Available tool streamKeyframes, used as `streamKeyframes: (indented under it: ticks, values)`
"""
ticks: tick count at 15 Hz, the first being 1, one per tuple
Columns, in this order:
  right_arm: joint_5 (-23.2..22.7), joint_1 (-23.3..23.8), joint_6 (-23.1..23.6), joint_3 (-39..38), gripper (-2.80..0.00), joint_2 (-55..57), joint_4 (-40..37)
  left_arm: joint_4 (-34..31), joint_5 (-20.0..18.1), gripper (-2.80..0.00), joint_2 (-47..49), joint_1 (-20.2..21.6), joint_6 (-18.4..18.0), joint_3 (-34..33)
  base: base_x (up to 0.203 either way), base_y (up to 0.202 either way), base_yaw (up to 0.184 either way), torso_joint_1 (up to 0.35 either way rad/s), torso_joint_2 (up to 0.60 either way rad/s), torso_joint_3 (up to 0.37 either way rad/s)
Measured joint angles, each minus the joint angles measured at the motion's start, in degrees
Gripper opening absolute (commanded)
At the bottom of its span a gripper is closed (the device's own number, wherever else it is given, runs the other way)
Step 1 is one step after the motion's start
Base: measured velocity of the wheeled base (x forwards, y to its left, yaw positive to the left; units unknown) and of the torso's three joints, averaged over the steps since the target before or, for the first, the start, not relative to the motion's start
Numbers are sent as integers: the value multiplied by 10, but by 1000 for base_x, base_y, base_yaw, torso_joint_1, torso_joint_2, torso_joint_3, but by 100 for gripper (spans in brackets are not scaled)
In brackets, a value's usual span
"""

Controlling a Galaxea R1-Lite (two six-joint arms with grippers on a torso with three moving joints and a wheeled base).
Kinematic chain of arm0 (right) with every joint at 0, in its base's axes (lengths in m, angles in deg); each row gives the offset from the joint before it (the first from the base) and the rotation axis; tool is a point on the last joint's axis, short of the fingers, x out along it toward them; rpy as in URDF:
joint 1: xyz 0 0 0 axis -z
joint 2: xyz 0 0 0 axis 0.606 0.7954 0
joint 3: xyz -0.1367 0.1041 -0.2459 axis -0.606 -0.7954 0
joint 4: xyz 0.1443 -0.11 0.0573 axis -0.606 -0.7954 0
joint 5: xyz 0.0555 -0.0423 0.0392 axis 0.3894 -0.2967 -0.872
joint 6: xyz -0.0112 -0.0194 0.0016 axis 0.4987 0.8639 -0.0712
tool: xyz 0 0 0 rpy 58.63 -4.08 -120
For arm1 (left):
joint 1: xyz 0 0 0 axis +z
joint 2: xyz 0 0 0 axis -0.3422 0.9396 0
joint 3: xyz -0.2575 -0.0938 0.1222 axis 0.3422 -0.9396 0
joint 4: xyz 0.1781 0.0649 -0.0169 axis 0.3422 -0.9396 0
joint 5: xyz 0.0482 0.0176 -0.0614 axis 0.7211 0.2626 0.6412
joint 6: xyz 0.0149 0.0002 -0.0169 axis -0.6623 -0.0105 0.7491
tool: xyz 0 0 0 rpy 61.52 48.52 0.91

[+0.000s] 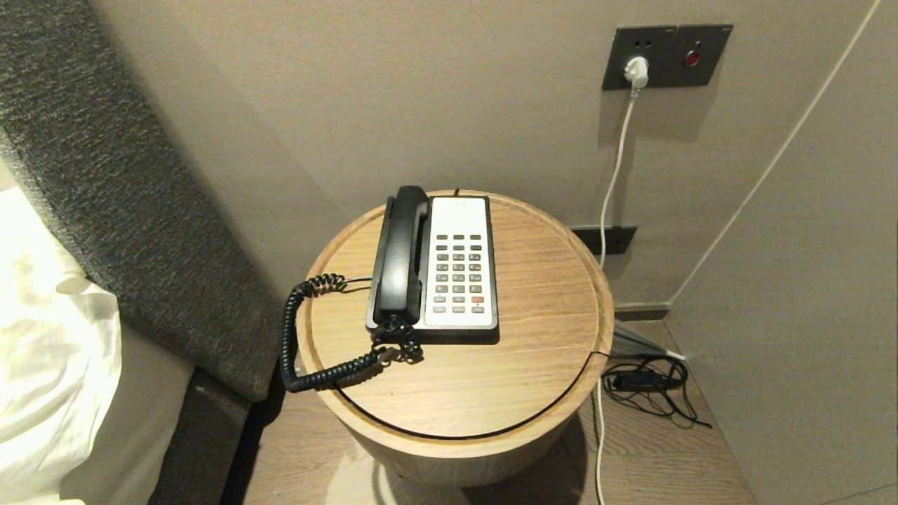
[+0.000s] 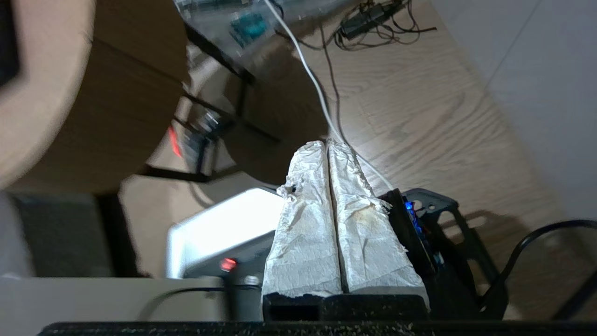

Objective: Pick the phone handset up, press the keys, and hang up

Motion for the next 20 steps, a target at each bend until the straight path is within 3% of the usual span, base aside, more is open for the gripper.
streamKeyframes:
  ticks: [2,4,8,11,14,20]
  values:
    - [-3,3,21,-49,-280,-15,34,2,-23,-280,-22,-1,3,-12,0,0,0,0,0,0]
    - [-3,4,44,-123,-280,-22,116,3,-25,-280,-32,-1,2,-15,0,0,0,0,0,0]
    - [-5,4,120,-334,-280,-26,388,44,-28,-280,-38,-1,11,-32,0,0,0,0,0,0]
    - [-22,4,193,-401,-280,-27,553,71,-32,-280,-39,-1,11,-43,0,0,0,0,0,0]
    - [-36,4,284,-430,-280,-27,591,86,-32,-280,-39,-1,5,-50,0,0,0,0,0,0]
    - [-38,4,298,-434,-280,-26,584,77,-37,-280,-39,-2,0,-48,0,0,0,0,0,0]
